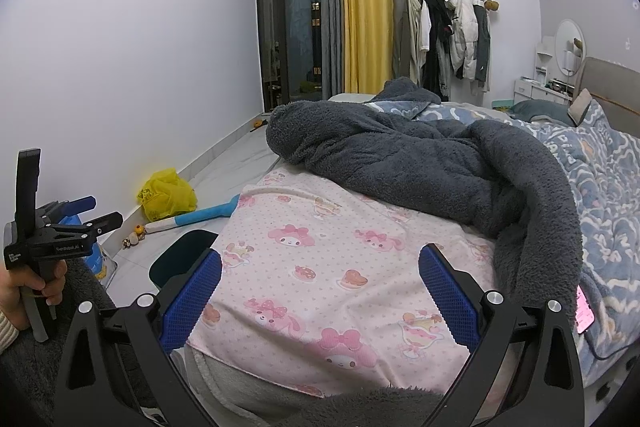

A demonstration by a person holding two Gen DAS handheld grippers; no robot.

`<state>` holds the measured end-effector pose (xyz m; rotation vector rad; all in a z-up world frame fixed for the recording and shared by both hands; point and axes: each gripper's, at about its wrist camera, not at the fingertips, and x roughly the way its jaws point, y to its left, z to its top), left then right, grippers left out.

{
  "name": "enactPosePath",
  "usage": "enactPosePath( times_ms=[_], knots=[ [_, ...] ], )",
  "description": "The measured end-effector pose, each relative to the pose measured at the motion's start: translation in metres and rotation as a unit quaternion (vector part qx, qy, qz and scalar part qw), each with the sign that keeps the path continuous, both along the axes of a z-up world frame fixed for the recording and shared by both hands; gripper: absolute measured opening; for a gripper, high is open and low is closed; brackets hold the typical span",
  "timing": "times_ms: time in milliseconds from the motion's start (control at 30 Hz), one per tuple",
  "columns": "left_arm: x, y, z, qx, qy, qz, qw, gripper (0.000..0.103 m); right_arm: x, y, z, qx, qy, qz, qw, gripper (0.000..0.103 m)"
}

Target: Collect trash

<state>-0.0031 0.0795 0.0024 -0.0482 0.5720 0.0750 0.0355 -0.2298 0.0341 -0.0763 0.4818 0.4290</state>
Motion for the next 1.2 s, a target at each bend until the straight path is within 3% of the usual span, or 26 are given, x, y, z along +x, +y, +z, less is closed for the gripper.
enactPosePath(
  times_ms=[1200],
  knots=[
    [0.0003,-0.0006,-0.0005,0.001,0.002,0.0,1.0,0.1,0.005,-0.0043,-0.0025,0.014,0.01,-0.003,1.0,0.1]
  ],
)
